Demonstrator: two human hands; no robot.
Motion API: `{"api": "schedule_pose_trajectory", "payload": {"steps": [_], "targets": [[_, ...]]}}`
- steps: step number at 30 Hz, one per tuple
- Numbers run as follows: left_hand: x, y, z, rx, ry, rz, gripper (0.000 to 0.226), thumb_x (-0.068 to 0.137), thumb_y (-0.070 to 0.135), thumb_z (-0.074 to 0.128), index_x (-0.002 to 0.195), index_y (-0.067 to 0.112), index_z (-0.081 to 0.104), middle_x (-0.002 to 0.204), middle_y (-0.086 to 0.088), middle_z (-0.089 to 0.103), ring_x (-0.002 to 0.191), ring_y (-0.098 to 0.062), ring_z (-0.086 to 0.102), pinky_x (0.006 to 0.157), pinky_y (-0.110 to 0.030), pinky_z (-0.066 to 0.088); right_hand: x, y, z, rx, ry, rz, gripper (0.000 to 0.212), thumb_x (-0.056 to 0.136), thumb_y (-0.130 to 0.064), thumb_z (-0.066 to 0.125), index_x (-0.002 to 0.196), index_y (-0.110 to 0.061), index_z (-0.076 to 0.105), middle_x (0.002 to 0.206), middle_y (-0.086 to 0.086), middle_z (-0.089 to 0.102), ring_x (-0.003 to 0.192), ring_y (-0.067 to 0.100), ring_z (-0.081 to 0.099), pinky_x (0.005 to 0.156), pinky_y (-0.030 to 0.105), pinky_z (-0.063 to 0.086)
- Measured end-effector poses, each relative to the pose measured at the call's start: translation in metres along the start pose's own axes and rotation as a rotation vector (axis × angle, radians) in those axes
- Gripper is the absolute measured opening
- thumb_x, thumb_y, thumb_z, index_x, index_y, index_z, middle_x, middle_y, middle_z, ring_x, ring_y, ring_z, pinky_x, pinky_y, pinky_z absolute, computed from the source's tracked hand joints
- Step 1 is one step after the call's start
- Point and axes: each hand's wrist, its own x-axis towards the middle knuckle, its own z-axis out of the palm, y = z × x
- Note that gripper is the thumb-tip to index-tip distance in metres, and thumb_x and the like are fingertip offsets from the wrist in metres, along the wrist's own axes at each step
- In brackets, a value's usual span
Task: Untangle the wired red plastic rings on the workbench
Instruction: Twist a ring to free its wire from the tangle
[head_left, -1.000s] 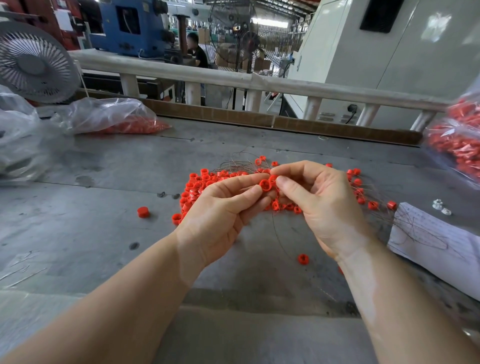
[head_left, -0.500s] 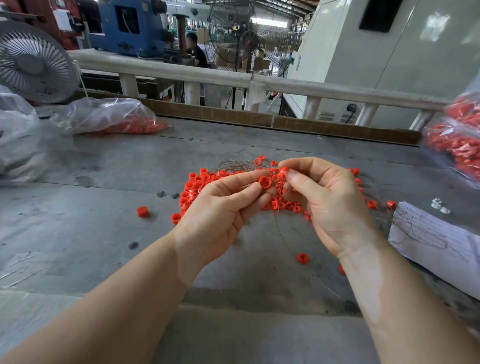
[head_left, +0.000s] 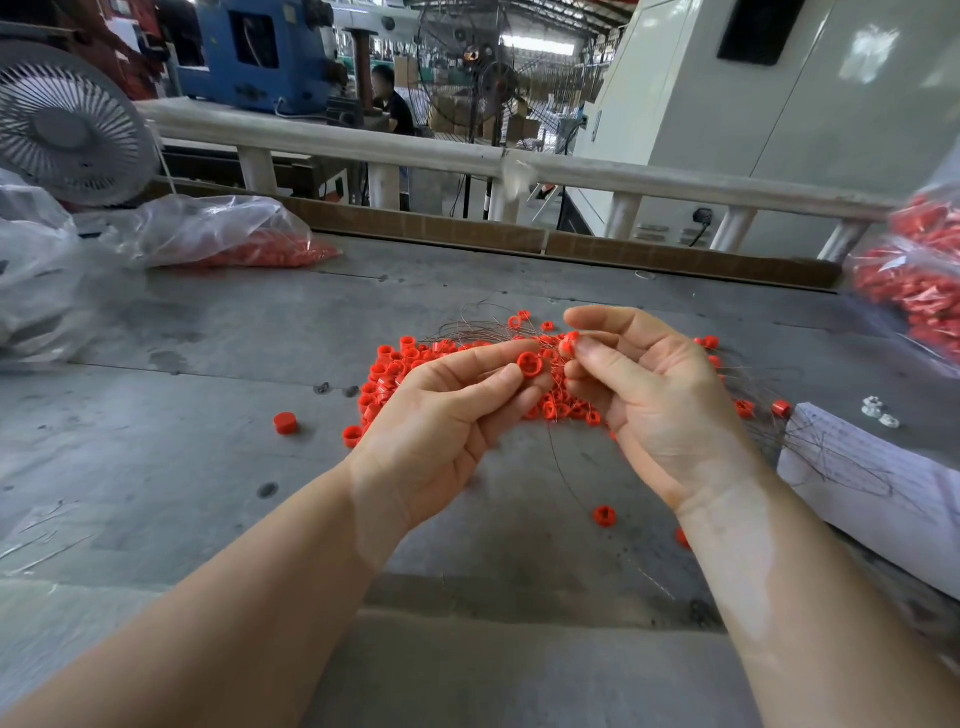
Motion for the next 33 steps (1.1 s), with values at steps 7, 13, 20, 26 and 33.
{"api": "schedule_pose_trajectory", "payload": {"steps": [7, 13, 20, 26, 33], "targets": [[0.0005, -0.0004, 0.0008, 0.021, -0.012, 0.006, 0.022, 0.074, 0.001, 0.056, 0.08, 0.008, 0.077, 0.084, -0.009, 0.074, 0.079, -0.012, 0.071, 0.064, -0.014, 0.054, -0.0014, 0.0044, 0.0026, -0.296, 0.018, -0.135, 0.027, 0.085, 0.002, 0.063, 0.075, -0.023, 0.066, 0.071, -0.001, 0.069, 0.069, 0.015, 0.067, 0.07, 0.025, 0.054], [0.0012, -0.0017, 0.0011, 0.051, 0.027, 0.02, 0.022, 0.076, -0.001, 0.056, 0.079, 0.008, 0.076, 0.083, -0.009, 0.074, 0.077, -0.011, 0.071, 0.064, -0.013, 0.054, -0.0017, 0.0064, 0.0048, -0.491, 0.037, -0.198, 0.026, 0.087, 0.0, 0.061, 0.084, -0.024, 0.07, 0.075, -0.007, 0.072, 0.073, 0.007, 0.069, 0.074, 0.021, 0.055], [0.0021, -0.0037, 0.0018, 0.049, 0.034, 0.027, 0.024, 0.078, -0.001, 0.055, 0.076, 0.009, 0.077, 0.083, -0.008, 0.074, 0.078, -0.011, 0.071, 0.064, -0.013, 0.053, -0.0016, 0.0061, 0.0035, -0.435, 0.04, -0.154, 0.024, 0.083, 0.0, 0.066, 0.083, -0.023, 0.071, 0.078, -0.002, 0.073, 0.076, 0.012, 0.07, 0.073, 0.024, 0.055], [0.0029, -0.0045, 0.001, 0.029, 0.043, 0.065, 0.019, 0.066, 0.006, 0.06, 0.075, 0.01, 0.077, 0.08, -0.007, 0.073, 0.076, -0.011, 0.071, 0.063, -0.013, 0.053, -0.0019, 0.0069, 0.0034, -0.243, 0.056, -0.086, 0.027, 0.083, 0.0, 0.065, 0.069, -0.023, 0.072, 0.069, -0.002, 0.072, 0.065, 0.009, 0.067, 0.059, 0.018, 0.052], [0.0023, -0.0041, 0.0015, 0.015, 0.047, 0.089, 0.02, 0.067, 0.005, 0.059, 0.074, 0.011, 0.077, 0.08, -0.007, 0.074, 0.075, -0.011, 0.071, 0.062, -0.013, 0.053, -0.0035, 0.0059, 0.003, -0.407, 0.078, -0.2, 0.023, 0.081, -0.01, 0.07, 0.072, -0.031, 0.071, 0.071, -0.009, 0.07, 0.065, 0.004, 0.061, 0.065, 0.024, 0.051]]}}
